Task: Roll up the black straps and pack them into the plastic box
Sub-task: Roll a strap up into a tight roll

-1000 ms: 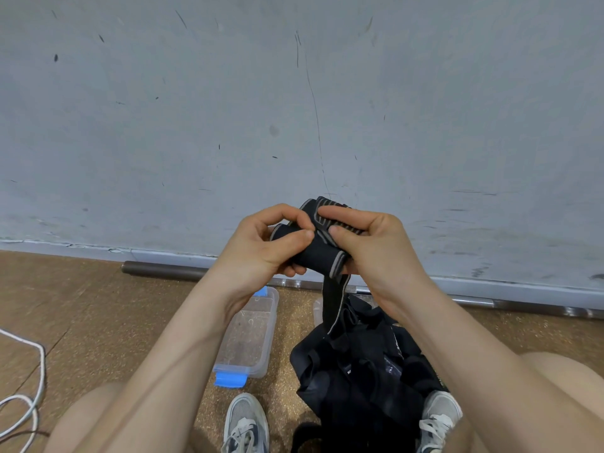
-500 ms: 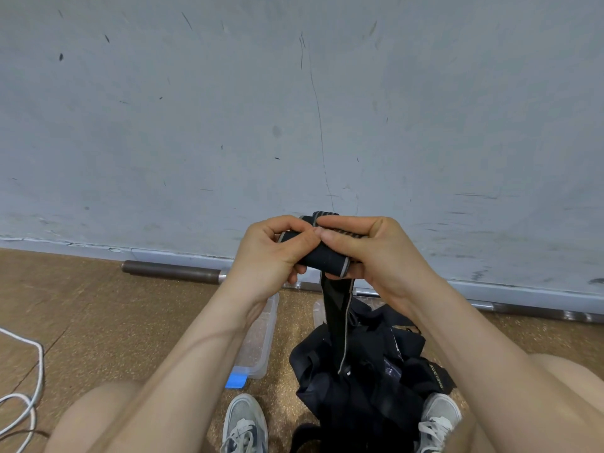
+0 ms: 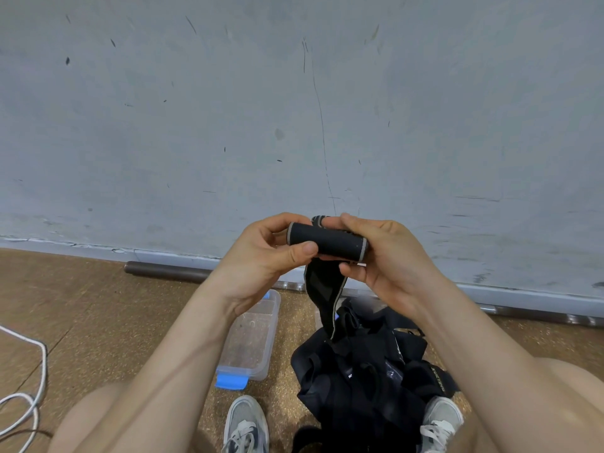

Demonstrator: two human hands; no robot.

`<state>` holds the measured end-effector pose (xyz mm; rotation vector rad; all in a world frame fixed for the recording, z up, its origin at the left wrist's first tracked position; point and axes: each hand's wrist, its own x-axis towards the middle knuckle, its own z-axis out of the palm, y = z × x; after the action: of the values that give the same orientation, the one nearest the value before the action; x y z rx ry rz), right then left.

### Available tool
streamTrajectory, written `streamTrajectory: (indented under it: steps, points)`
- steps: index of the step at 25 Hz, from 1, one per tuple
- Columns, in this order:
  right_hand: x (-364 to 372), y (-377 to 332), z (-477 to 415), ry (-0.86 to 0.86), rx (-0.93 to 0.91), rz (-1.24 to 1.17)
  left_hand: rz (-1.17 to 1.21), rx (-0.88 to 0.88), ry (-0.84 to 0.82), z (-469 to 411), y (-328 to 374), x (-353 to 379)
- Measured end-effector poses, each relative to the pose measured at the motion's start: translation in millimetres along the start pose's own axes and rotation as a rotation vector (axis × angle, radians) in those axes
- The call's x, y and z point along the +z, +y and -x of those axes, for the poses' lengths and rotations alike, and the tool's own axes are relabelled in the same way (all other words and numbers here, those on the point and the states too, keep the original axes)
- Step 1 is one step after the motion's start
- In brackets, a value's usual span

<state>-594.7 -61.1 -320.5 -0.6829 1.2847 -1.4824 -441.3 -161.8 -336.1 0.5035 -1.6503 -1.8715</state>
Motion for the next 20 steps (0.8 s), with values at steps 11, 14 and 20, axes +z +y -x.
streamTrajectory:
  steps: [11, 14, 20]
  points:
    - [-1, 4, 1, -0.008, -0.177, 0.209, 0.053, -0.065, 0.325, 0, -5, 30]
    - [-1, 8, -2, 0.058, -0.173, 0.263, 0.053, -0.080, 0.363, 2, -8, 39]
    - [-33, -19, -1, -0.048, -0.091, 0.701, -0.275, -0.316, -0.026, 15, -9, 53]
